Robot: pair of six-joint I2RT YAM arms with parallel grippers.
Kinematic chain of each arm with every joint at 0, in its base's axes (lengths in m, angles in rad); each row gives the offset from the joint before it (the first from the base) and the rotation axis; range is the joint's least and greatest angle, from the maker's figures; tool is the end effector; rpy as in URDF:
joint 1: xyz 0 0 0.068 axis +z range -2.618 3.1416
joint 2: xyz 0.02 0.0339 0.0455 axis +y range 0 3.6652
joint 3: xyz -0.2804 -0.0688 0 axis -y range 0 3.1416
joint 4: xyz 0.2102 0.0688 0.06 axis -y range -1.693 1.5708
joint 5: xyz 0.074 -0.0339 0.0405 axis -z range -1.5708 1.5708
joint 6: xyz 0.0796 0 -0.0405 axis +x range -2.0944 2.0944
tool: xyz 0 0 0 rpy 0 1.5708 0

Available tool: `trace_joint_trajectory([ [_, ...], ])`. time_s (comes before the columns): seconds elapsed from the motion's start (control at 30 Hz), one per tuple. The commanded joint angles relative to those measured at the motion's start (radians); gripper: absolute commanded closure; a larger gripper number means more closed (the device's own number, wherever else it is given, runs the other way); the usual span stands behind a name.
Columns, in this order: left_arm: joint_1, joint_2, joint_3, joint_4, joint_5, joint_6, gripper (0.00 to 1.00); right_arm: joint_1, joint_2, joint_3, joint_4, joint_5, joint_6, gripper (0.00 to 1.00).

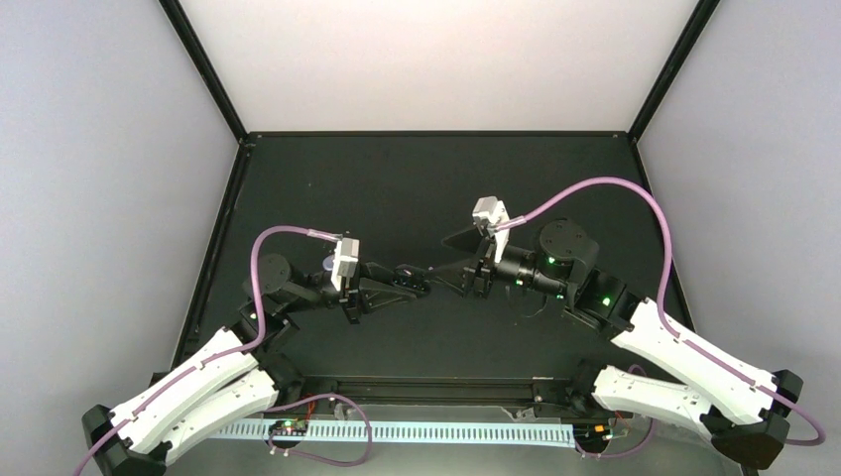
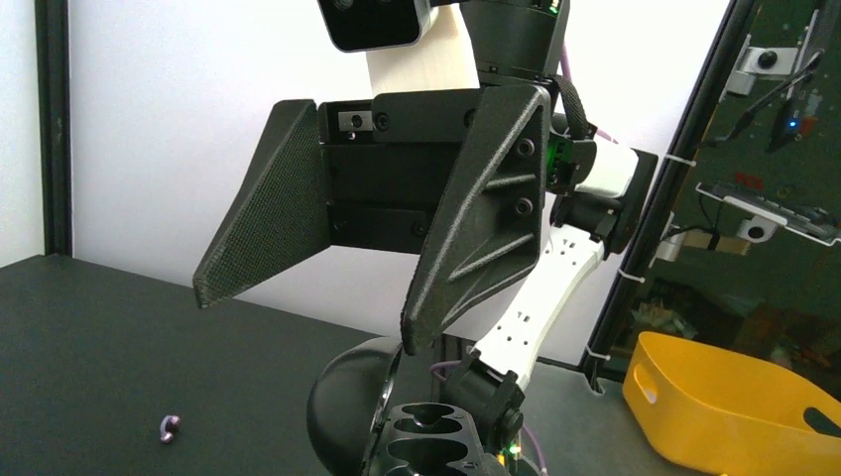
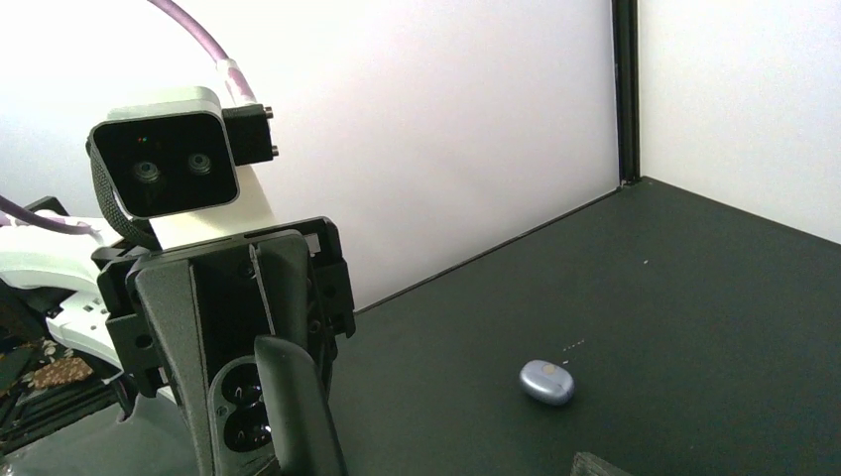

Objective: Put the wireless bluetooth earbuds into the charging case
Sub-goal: Open the charging case.

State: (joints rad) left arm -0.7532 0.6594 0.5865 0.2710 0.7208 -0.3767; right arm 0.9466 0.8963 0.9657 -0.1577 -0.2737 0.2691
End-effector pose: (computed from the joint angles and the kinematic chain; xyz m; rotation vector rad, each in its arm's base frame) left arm 0.0688 -0.1365 0.3561 0.9198 1.2900 -1.3987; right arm 0.0997 0.1752 0.3936 -0.8003 1.5986 1.1277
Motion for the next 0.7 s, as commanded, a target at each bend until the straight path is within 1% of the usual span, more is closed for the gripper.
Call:
trace_joint_trajectory([
  [0.0,-0.005,-0.026,-0.001,-0.005,-0.026,0.004,0.98,-0.005,-0.023,-0.014,0.024,0.004,0.01,0.24],
  [0.17,-0.005,-0.029,-0.002,-0.003,-0.03,-0.005,0.99,-0.005,-0.005,-0.007,0.028,-0.067,0.009,0.25],
  [0.27,-0.005,-0.027,-0.002,0.001,-0.022,-0.008,0.98,-0.005,0.004,-0.002,0.033,-0.084,0.01,0.26],
  [0.43,-0.005,-0.021,0.001,0.009,-0.002,-0.014,0.98,-0.006,0.026,0.016,0.03,-0.088,0.006,0.31],
  [0.67,-0.006,-0.009,0.012,0.022,0.041,-0.022,0.98,-0.005,0.048,0.024,0.012,-0.052,-0.003,0.38],
])
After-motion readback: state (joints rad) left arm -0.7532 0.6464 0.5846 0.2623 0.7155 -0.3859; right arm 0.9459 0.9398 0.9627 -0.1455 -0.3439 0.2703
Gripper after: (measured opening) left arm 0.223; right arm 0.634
